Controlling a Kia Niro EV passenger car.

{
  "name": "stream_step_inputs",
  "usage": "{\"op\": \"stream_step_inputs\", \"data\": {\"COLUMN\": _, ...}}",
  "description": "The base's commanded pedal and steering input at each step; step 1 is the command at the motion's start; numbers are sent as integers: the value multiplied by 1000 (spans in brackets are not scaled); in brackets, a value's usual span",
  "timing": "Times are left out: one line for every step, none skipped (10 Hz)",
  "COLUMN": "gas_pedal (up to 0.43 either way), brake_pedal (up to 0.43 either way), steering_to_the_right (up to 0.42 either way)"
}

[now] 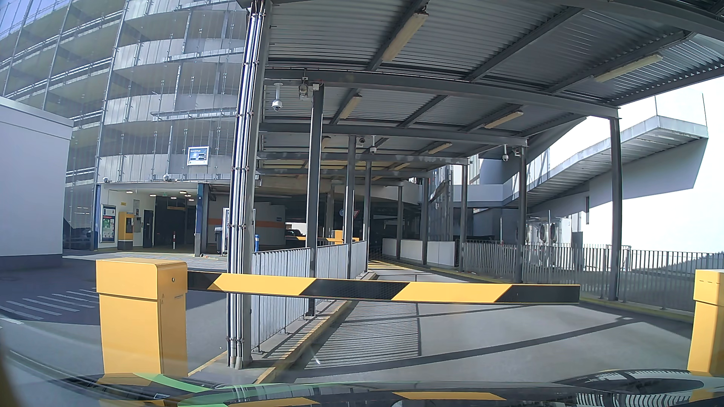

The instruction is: Follow the waypoints while adhering to traffic rules and regulations

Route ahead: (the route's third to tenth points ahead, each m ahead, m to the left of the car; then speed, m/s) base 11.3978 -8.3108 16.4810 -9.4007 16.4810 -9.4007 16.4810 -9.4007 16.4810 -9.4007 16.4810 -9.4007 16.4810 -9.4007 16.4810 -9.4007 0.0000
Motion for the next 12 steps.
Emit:
{"op": "stream_step_inputs", "data": {"gas_pedal": 0, "brake_pedal": 274, "steering_to_the_right": 48}}
{"op": "stream_step_inputs", "data": {"gas_pedal": 0, "brake_pedal": 280, "steering_to_the_right": 48}}
{"op": "stream_step_inputs", "data": {"gas_pedal": 0, "brake_pedal": 274, "steering_to_the_right": 48}}
{"op": "stream_step_inputs", "data": {"gas_pedal": 0, "brake_pedal": 280, "steering_to_the_right": 48}}
{"op": "stream_step_inputs", "data": {"gas_pedal": 0, "brake_pedal": 274, "steering_to_the_right": 48}}
{"op": "stream_step_inputs", "data": {"gas_pedal": 0, "brake_pedal": 274, "steering_to_the_right": 48}}
{"op": "stream_step_inputs", "data": {"gas_pedal": 0, "brake_pedal": 280, "steering_to_the_right": 48}}
{"op": "stream_step_inputs", "data": {"gas_pedal": 0, "brake_pedal": 274, "steering_to_the_right": 48}}
{"op": "stream_step_inputs", "data": {"gas_pedal": 0, "brake_pedal": 274, "steering_to_the_right": 48}}
{"op": "stream_step_inputs", "data": {"gas_pedal": 0, "brake_pedal": 280, "steering_to_the_right": 48}}
{"op": "stream_step_inputs", "data": {"gas_pedal": 0, "brake_pedal": 274, "steering_to_the_right": 48}}
{"op": "stream_step_inputs", "data": {"gas_pedal": 0, "brake_pedal": 274, "steering_to_the_right": 48}}
